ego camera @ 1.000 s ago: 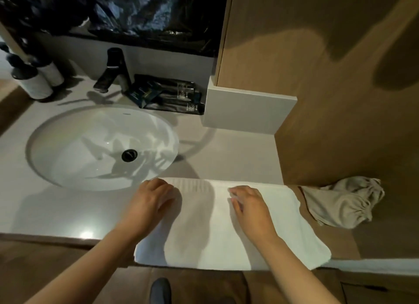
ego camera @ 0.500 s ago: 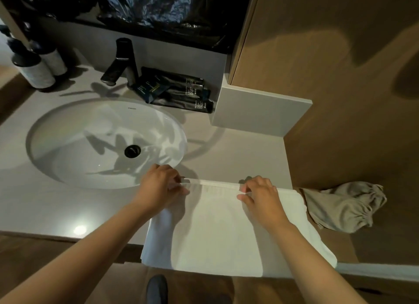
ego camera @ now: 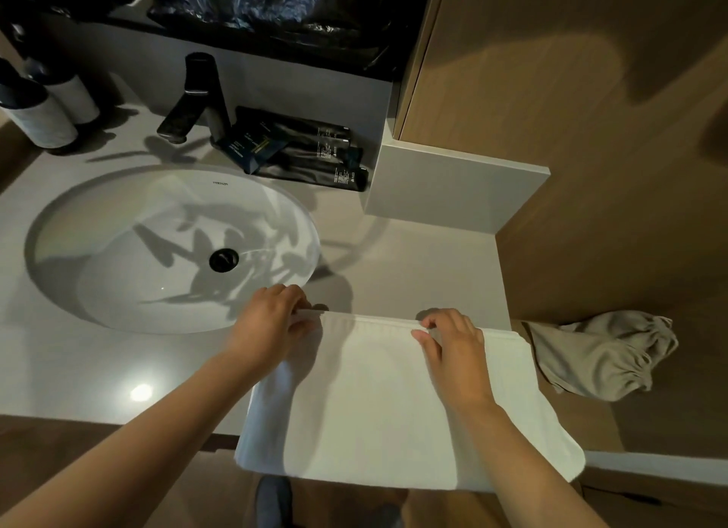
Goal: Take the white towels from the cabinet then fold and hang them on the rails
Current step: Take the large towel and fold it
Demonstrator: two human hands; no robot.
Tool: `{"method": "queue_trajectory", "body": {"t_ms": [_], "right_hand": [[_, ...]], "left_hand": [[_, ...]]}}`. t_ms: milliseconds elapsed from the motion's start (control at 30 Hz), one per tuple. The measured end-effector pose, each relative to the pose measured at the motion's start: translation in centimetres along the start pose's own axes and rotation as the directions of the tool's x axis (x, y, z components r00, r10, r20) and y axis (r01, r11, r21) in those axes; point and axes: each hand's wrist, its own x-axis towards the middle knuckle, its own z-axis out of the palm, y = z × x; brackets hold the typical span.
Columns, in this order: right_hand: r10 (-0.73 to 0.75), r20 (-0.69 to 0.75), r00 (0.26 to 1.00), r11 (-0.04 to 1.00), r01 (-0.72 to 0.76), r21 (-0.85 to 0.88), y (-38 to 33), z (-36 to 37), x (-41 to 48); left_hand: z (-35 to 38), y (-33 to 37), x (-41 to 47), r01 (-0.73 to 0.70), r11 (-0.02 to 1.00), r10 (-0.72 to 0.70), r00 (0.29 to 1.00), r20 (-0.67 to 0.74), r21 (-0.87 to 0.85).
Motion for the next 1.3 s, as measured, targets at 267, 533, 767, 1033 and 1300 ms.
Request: {"method": "queue_trajectory", "body": {"t_ms": [267,533,767,1033,1300], "right_hand": [[-0.102,0.025,0.994,0.993,0.104,-0.055,0.9,0.1,0.1],[-0.037,-0.025,0.999,0.978,0.031,-0.206,0.1,1.9,1.3],[0.018,-0.129,0.992,1.0,-0.019,-0.007,-1.5,1.6,-0.4],[-0.007,0.141,0.99,0.963,0.045,-0.266,-5.4,4.3,-4.2],[0.02,0.118,0.993,0.938,0.022,-0.347,-5.6,4.9,-3.6]], "left_hand": [[-0.8,0.1,-2.1,0.282,0.931,-0.27,0.959,0.084,-0.231],[1.3,0.3,-2.1,0.426,0.864,-0.464,0.881,-0.096,-0.27],[1.0,-1.7,-2.2,0.509,0.852,-0.516,0.856,-0.03,-0.124],[-1.6,-0.1,-8.3,0.525,0.842,-0.508,0.849,0.146,-0.122],[-1.7,1.0,-11.6,0.519,0.841,-0.474,0.844,0.252,-0.155]]}}
